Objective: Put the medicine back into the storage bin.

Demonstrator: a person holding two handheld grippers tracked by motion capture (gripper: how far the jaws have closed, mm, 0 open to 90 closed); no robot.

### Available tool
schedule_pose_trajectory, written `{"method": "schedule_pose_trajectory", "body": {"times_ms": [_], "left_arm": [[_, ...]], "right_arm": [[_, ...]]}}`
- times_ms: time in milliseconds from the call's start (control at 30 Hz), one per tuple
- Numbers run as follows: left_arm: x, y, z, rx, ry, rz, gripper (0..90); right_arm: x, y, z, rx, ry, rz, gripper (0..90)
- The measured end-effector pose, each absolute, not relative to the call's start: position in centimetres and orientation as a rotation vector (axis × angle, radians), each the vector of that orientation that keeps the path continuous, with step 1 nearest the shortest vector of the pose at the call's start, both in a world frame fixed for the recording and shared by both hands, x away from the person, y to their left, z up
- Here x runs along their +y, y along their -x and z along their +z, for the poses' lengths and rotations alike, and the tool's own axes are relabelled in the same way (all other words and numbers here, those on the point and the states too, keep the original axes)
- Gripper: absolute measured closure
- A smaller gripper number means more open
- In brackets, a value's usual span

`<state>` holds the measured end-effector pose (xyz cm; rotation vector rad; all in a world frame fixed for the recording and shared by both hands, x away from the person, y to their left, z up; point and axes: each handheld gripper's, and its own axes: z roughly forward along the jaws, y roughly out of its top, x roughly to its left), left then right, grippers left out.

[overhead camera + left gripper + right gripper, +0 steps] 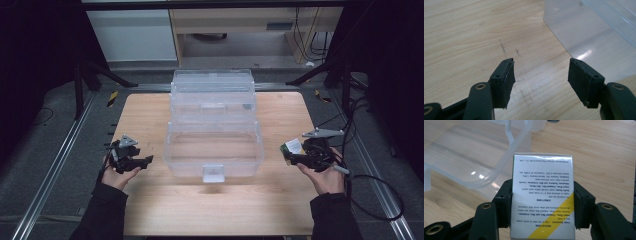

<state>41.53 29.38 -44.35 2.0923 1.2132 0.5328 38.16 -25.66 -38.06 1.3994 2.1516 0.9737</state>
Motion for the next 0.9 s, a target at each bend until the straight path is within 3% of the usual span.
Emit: {"method": "schedule_pose_trajectory", "body": {"times_ms": [900], "left_arm": [[29.8, -41.5, -44.3, 1.213, -2.073, 0.533, 40.7]], "right_arm": [[-20.1, -41.9, -34.9, 2.192, -1.281, 1.066, 45.3]]}}
